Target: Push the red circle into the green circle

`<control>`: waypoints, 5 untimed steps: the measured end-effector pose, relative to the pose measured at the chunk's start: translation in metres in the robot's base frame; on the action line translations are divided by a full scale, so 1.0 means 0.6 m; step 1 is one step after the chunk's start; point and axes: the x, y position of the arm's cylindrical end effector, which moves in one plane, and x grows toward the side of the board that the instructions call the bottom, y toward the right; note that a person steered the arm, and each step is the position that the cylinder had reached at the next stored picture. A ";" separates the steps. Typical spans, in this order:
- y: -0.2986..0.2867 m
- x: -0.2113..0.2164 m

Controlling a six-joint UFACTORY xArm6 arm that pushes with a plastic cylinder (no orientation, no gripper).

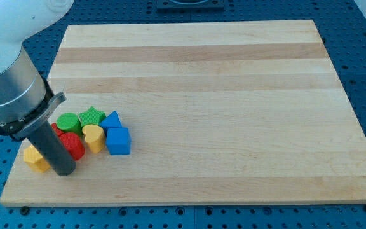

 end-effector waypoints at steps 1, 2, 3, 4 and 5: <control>0.034 0.035; 0.113 0.052; 0.198 -0.002; 0.220 -0.045; 0.219 -0.046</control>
